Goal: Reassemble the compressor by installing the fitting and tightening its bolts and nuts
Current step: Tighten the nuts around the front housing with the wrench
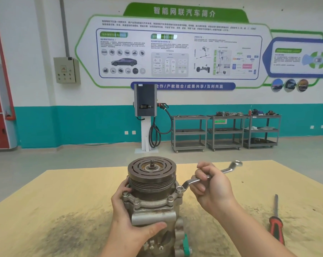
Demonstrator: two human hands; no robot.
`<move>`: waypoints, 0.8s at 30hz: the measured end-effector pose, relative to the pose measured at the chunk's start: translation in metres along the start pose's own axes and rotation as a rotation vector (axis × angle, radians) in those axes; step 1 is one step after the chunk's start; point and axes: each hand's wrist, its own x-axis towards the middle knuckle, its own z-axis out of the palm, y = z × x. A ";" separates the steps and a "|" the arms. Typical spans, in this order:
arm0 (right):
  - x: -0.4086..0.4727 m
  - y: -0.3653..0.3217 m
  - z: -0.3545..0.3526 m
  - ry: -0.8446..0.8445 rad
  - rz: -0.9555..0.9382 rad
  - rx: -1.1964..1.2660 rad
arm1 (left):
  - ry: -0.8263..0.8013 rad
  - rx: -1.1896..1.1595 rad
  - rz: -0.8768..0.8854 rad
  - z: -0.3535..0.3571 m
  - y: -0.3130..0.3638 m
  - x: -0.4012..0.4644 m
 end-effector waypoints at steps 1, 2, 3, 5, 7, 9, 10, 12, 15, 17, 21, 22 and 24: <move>-0.006 0.000 -0.002 0.018 -0.057 -0.024 | 0.004 0.000 0.009 0.000 0.000 0.000; -0.013 0.002 -0.003 0.038 -0.124 -0.059 | 0.005 0.000 0.018 0.000 -0.001 -0.001; -0.020 0.004 -0.004 0.055 -0.197 -0.095 | 0.008 0.001 0.020 0.001 -0.001 -0.001; -0.035 0.008 -0.005 0.071 -0.318 -0.145 | 0.011 -0.007 0.018 0.001 0.000 -0.001; -0.043 0.005 0.000 0.064 -0.363 -0.157 | 0.011 -0.015 0.032 0.002 0.001 -0.001; -0.043 -0.006 0.004 0.086 -0.348 -0.089 | 0.011 -0.030 0.012 0.001 0.001 -0.001; -0.041 -0.014 0.006 0.108 -0.320 -0.025 | 0.016 -0.039 0.000 0.000 0.002 -0.001; -0.039 -0.022 0.009 0.124 -0.233 0.019 | 0.022 -0.036 -0.017 -0.002 0.002 -0.002; -0.039 -0.013 0.011 0.075 -0.158 -0.091 | 0.061 0.002 0.010 -0.004 0.005 0.000; -0.041 -0.004 0.011 0.058 -0.148 -0.121 | 0.068 0.004 0.018 -0.003 0.006 0.001; -0.042 0.004 0.013 0.048 -0.081 -0.110 | 0.073 0.020 -0.018 -0.001 0.006 -0.003; -0.041 0.004 0.013 0.044 -0.057 -0.116 | 0.091 0.031 -0.016 0.000 0.007 -0.003; -0.040 0.002 0.012 0.049 -0.019 -0.140 | 0.144 0.087 0.017 0.006 0.009 -0.006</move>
